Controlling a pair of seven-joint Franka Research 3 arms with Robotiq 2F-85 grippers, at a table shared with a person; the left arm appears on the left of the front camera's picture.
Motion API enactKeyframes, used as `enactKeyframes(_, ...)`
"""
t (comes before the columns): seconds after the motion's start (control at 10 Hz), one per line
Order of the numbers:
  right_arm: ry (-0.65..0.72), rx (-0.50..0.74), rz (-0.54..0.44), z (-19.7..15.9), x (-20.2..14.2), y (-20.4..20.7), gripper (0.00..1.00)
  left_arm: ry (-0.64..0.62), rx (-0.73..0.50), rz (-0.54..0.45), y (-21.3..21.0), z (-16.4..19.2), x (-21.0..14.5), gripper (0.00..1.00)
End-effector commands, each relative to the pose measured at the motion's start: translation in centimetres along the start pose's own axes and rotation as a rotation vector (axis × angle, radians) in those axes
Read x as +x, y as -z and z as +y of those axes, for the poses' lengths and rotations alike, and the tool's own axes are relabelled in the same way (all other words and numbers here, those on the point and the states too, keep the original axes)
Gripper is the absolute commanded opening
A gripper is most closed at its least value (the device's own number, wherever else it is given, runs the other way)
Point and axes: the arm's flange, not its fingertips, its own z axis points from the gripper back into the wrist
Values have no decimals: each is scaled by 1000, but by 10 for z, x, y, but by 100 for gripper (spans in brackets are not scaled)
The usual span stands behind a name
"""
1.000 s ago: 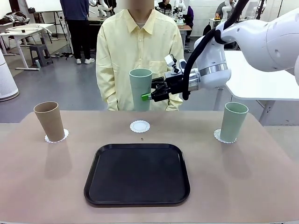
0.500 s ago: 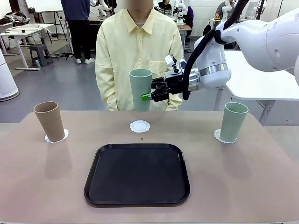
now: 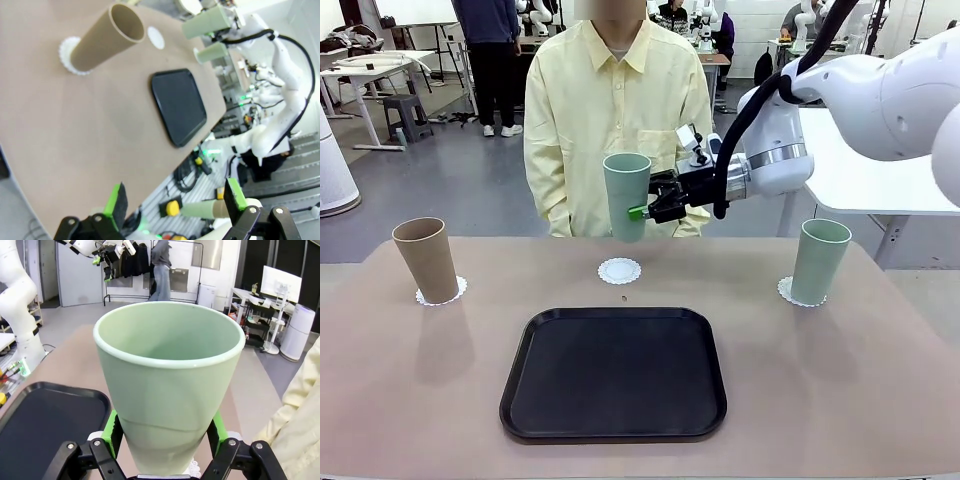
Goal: Place coasters on the table and set cups on them.
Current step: Take one Reusable plastic cup from the Flat Tray and place it on a coaster set by the human.
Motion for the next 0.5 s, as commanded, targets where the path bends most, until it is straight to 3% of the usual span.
enactKeyframes(0.0, -68, 37, -38, -28, -14, 3, 83, -11, -13, -16, -1, -3, 1, 100)
enactKeyframes(0.4, -49, 115, -57, -46, -44, 21, 83, -11, -13, -16, -1, -3, 1, 100)
